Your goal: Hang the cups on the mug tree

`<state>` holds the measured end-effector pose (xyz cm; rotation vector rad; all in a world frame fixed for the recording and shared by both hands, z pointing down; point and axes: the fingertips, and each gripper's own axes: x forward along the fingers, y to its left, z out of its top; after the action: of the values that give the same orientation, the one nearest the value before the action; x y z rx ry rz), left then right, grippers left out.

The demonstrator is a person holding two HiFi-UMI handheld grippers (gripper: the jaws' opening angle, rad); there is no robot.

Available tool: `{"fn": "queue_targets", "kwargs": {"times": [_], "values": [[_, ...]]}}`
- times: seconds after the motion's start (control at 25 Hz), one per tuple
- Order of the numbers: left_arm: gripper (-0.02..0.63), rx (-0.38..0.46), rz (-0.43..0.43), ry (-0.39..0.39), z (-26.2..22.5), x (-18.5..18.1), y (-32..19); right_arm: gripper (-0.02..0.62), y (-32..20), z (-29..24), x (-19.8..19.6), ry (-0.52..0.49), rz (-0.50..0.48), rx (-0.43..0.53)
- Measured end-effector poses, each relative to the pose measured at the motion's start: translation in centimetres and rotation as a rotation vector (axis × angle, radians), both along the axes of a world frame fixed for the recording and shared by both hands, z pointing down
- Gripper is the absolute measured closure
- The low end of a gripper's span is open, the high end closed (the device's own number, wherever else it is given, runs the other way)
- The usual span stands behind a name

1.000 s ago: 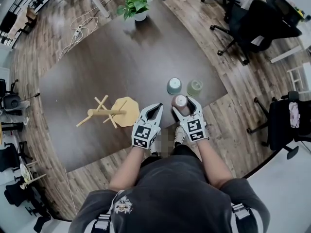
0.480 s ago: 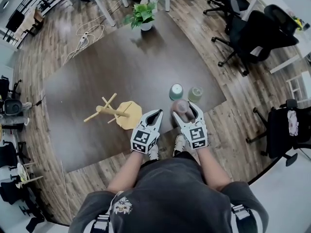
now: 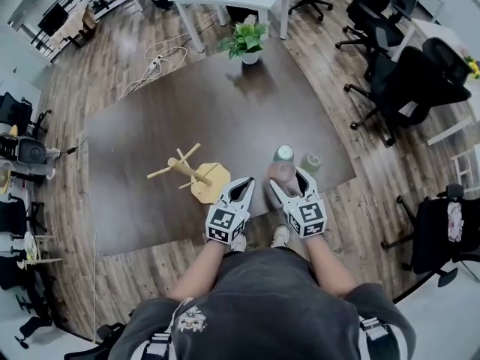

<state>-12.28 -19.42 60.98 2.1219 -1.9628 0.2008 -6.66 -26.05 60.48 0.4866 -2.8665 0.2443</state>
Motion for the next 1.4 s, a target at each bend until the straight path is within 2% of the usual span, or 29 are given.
{"fn": "queue_targets", "kwargs": {"times": [0.28,0.72,1.12,1.24,1.4], "values": [[0.6,0.008,-0.116,0.001,-0.2,-1.4,2.1,0.275,0.9,-1.7,-2.9,-0.055,-0.129,-0.025],[0.6,0.008,-0.295,0.013,-0.1,-4.5,8.3,0.275,4.9,-3.0,-9.7,-0.073,-0.334,-0.055],[0.6,-0.001,-0.411,0.007,0.7,-6.8,11.7,0.275,6.0,-3.0,-13.7,-0.098,-0.401,-0.13],[0.6,-0.003,-0.431,-0.002,0.3,-7.6,12.8,0.275,6.4,-2.9,-14.7,-0.118,-0.393,-0.189],[0.6,0.001,-0.467,0.004,0.3,-8.2,14.2,0.275,7.1,-1.9,-15.4,-0.15,-0.375,-0.352]]}}
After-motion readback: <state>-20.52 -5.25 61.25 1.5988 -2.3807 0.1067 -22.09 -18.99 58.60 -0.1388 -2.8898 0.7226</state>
